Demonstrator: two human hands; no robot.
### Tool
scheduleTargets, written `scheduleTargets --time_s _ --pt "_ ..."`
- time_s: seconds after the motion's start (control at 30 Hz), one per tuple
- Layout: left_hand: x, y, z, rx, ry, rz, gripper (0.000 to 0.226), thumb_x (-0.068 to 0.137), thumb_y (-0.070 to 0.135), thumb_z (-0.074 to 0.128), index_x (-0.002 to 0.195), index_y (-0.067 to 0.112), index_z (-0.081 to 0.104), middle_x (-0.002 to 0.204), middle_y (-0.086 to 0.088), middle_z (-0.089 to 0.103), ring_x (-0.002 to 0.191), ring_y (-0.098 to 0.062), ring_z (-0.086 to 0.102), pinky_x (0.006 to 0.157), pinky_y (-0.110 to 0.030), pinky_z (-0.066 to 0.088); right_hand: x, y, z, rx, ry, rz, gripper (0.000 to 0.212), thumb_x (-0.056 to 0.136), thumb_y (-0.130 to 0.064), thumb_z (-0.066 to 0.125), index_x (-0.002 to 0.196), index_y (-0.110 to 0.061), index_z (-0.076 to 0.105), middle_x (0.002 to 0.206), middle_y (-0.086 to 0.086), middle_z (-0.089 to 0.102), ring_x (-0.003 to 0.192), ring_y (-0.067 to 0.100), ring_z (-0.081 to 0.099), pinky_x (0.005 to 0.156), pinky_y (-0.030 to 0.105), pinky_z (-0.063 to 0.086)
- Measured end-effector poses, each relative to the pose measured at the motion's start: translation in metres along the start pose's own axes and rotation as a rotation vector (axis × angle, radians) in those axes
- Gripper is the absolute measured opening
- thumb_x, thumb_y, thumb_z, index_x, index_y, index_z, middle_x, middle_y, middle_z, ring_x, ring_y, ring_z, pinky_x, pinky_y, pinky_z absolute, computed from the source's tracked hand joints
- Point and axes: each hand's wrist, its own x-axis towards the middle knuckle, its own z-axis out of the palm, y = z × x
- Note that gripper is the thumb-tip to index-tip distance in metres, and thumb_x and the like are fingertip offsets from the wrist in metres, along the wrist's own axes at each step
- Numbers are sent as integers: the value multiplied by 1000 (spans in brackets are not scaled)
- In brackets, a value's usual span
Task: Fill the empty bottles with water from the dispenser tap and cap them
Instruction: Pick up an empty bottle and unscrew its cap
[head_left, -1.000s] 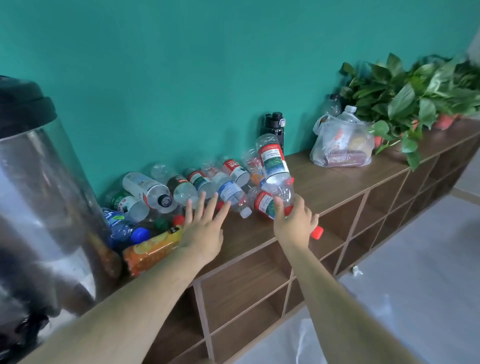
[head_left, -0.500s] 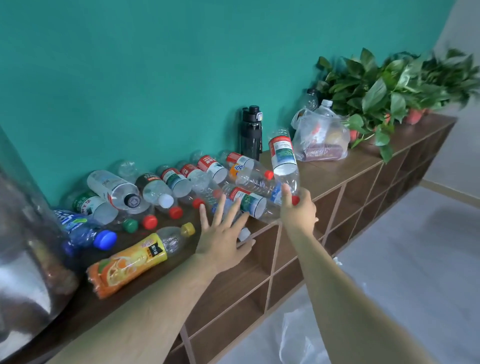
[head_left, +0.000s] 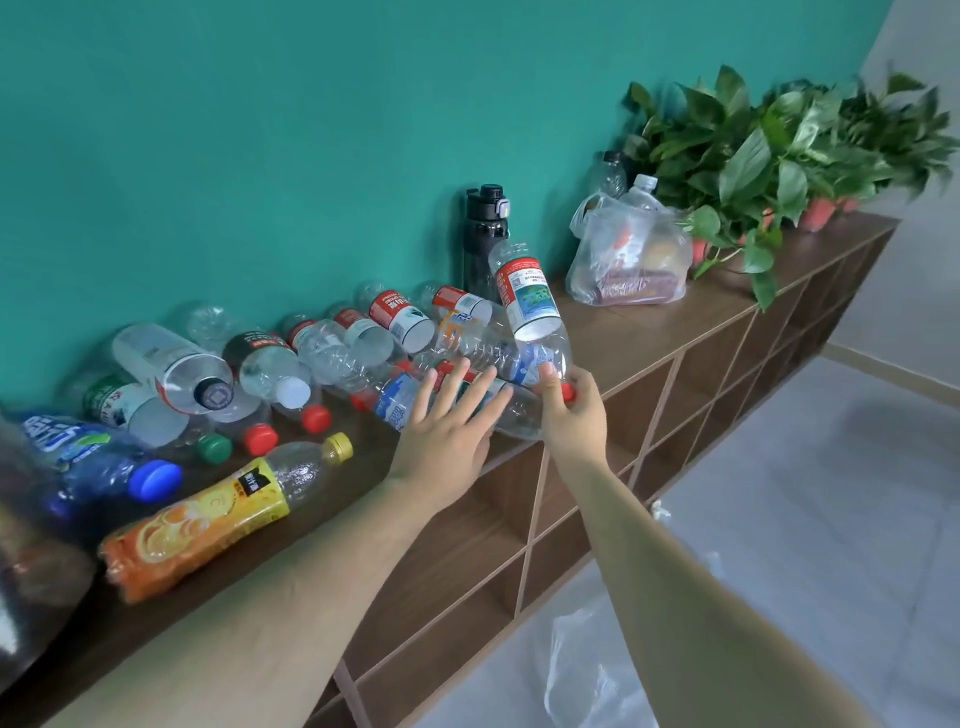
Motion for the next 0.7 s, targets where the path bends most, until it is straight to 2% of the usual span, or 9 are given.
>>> scheduleTargets --time_s 0.1,0.13,0.27,0.37,0.47,0.53,0.63,0.7 --pt "-2 -1 0 22 -1 4 55 102 40 51 155 27 44 161 -1 41 152 -32 30 124 -56 19 4 1 -2 11 11 19 52 93 -73 55 122 -30 60 106 -7 72 99 12 69 95 47 57" --pt "-2 -2 -1 22 -3 8 56 101 41 52 155 27 44 161 -1 41 152 -32 30 124 -56 19 5 2 -3 8 9 16 54 93 -72 55 125 -29 60 108 -8 72 100 12 69 96 47 57" --pt "-3 -1 -2 31 -24 28 60 100 46 53 156 28 41 163 -1 39 153 -30 29 125 -54 18 2 1 -8 13 22 -1 57 94 -71 56 128 -26 60 108 -8 71 100 12 68 95 42 56" --pt "-4 -1 -4 30 -33 28 62 99 47 55 156 28 42 163 -2 38 152 -29 30 124 -55 20 -2 3 -17 7 45 -6 50 98 -62 58 131 -24 58 107 -8 68 97 10 65 91 35 53" --pt "-3 0 -7 24 -54 34 63 99 49 55 156 29 41 163 -2 37 152 -29 30 123 -56 21 -4 7 -26 24 64 18 57 92 -75 56 128 -30 60 103 -9 69 95 16 69 90 45 59" --pt "-3 1 -9 18 -50 31 63 97 49 58 155 28 43 163 -2 39 151 -29 33 122 -56 23 -6 9 -32 19 61 23 49 93 -74 55 121 -34 60 100 -10 69 93 17 71 89 49 60" --pt "-3 2 -10 18 -47 27 65 97 49 59 156 28 42 163 -3 39 151 -29 33 122 -56 23 -10 7 -41 4 66 18 35 100 -61 56 122 -35 56 106 -12 67 97 10 67 94 41 58" --pt "-5 3 -11 21 -55 26 65 98 51 57 157 28 40 164 -3 36 152 -29 30 123 -55 21 -15 5 -45 3 86 24 40 101 -58 56 131 -31 55 108 -17 62 99 6 64 96 36 55"
